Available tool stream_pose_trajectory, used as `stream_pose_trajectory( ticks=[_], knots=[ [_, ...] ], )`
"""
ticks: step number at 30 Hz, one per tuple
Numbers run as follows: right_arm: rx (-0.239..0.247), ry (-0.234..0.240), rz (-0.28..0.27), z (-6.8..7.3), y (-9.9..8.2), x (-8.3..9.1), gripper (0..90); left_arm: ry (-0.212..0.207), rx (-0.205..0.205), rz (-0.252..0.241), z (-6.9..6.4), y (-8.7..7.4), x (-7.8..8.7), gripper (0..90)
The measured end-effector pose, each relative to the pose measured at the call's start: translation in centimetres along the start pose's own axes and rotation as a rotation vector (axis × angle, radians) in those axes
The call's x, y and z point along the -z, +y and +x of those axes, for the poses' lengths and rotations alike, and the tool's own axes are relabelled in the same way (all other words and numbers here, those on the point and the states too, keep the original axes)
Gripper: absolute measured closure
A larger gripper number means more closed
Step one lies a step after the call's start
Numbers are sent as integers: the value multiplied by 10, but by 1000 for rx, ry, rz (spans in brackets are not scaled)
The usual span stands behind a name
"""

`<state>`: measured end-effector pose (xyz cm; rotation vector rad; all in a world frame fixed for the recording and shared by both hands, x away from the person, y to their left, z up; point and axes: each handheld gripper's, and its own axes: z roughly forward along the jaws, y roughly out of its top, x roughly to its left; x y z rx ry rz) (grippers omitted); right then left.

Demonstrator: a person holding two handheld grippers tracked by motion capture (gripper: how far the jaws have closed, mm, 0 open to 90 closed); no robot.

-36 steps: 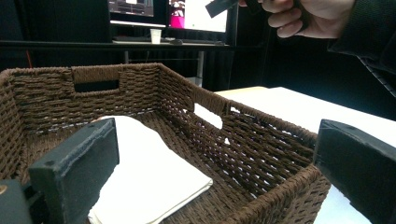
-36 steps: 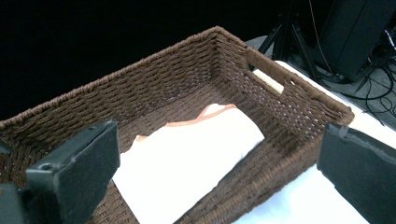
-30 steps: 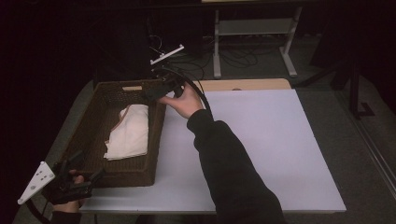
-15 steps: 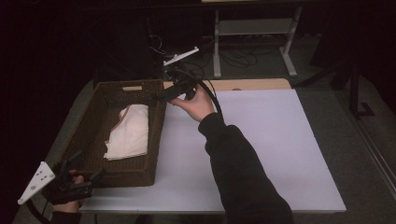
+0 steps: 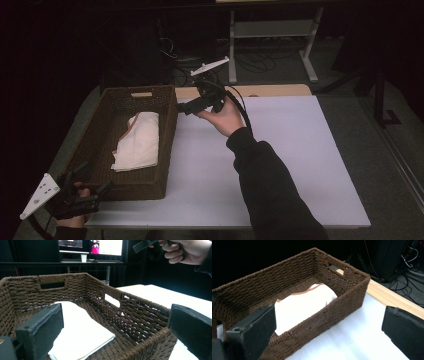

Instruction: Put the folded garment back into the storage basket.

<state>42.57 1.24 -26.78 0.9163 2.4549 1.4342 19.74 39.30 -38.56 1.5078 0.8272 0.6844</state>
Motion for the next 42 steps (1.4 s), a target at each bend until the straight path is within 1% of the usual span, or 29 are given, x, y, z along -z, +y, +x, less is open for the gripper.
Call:
stream_pose_trajectory(
  ticks=[5, 12, 20, 23, 26, 29, 33, 36, 42],
  knots=[
    [-8, -9, -7, -7, -8, 10, 0, -2, -1, 0, 0, 0, 0, 0],
    [-22, -25, -8, -14, -17, 20, 0, -1, -2, 1, 0, 0, 0, 0],
    [-27, -31, -9, -19, -28, 31, 0, -1, -6, 2, -1, -1, 0, 0],
    [-21, -53, -14, -20, -33, 35, 0, -1, -7, 1, -1, -1, 0, 0],
    [-12, -64, -12, -20, -38, 38, 0, 0, -10, 3, -1, -1, 0, 0],
    [-20, -60, -25, -22, -43, 42, 0, 2, -7, 2, -1, -1, 0, 0],
    [-21, -66, -25, -25, -50, 45, 0, 4, -9, 2, -1, -1, 0, 0],
    [-36, -72, -21, -28, -56, 47, 0, 3, -7, 2, -1, -1, 0, 0],
    [-47, -86, -16, -35, -68, 50, 0, 4, -8, 1, -1, -1, 1, 0]
  ],
)
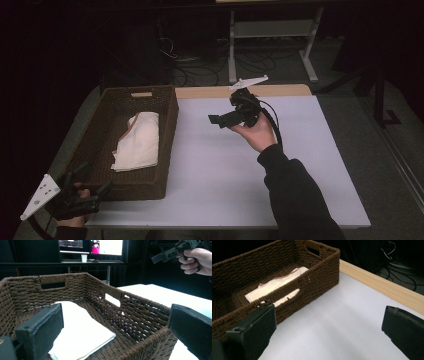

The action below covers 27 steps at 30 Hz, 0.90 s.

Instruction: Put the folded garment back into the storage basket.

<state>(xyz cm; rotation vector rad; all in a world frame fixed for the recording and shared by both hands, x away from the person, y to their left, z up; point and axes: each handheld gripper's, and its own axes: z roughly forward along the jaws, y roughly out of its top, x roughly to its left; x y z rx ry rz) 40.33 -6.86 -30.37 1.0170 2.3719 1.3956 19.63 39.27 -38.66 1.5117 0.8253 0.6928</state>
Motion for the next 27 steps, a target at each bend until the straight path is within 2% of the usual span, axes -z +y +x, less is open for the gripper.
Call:
stream_pose_trajectory(
  ticks=[12, 27],
  knots=[
    [-26, -13, -6, -14, -22, 14, 0, 2, 0, -1, 0, 0, 0, 0],
    [-55, -51, -9, -25, -47, 30, 0, 1, 3, -3, 0, 0, 0, 0]
  ],
)
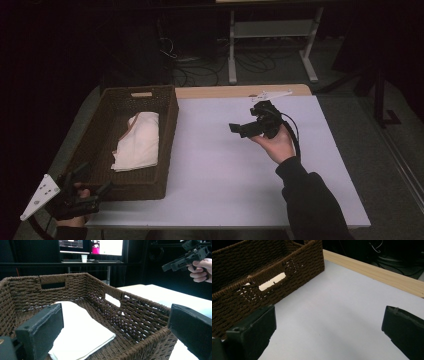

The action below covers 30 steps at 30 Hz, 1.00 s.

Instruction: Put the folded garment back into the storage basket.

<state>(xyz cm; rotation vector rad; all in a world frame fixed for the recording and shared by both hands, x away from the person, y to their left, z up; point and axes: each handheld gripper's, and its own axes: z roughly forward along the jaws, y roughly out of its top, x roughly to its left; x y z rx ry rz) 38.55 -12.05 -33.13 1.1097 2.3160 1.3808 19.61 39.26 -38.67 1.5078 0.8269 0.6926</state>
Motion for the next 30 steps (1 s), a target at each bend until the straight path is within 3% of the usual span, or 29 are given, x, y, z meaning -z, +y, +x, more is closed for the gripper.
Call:
stream_pose_trajectory(
  ticks=[30],
  knots=[
    [-29, -33, -47, -19, -34, 44, 0, 5, -6, 1, -1, 0, -1, 0]
  ],
)
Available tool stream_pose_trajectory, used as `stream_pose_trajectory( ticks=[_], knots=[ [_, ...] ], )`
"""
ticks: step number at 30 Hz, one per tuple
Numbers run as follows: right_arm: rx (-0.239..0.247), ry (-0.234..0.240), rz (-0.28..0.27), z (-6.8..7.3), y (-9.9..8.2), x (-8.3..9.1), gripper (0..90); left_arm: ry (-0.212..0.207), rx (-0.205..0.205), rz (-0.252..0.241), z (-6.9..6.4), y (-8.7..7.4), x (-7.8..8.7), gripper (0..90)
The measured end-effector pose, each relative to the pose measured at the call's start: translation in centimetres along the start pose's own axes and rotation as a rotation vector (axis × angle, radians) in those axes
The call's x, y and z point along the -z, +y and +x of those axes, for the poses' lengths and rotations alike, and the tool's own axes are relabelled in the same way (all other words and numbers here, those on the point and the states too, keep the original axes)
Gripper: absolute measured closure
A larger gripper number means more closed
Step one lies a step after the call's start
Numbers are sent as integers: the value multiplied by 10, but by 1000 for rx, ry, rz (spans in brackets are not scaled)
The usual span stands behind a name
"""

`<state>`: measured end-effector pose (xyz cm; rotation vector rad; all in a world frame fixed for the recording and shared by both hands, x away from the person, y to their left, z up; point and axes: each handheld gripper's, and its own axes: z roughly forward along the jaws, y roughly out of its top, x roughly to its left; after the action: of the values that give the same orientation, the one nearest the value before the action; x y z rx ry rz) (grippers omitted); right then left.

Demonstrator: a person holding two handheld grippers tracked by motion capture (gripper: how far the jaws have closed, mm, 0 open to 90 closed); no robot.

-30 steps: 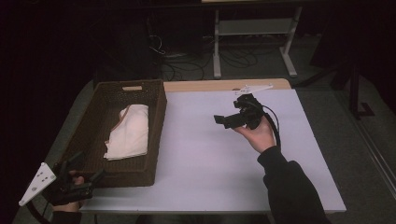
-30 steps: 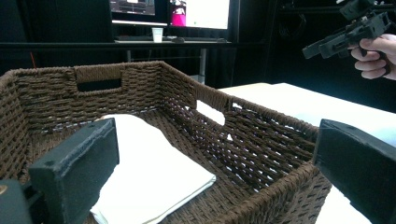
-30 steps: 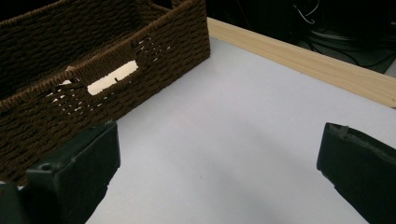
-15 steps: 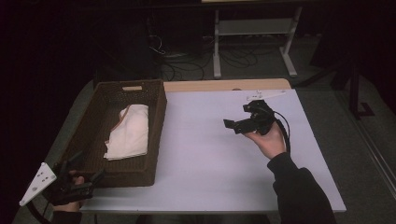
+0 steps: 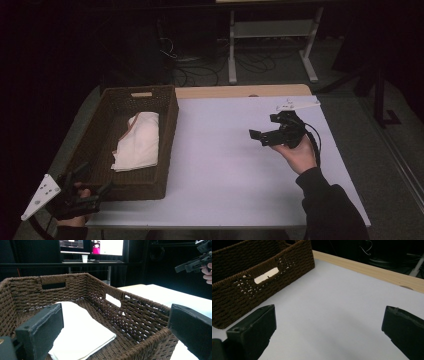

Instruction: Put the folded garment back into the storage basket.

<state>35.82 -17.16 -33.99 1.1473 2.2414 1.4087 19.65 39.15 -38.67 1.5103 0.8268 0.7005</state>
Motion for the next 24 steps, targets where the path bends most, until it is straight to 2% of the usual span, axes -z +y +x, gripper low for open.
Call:
stream_pose_trajectory(
  ticks=[24],
  knots=[
    [-46, -39, -13, -23, -36, 31, 0, 0, -1, -1, 0, 0, 0, 0]
  ],
)
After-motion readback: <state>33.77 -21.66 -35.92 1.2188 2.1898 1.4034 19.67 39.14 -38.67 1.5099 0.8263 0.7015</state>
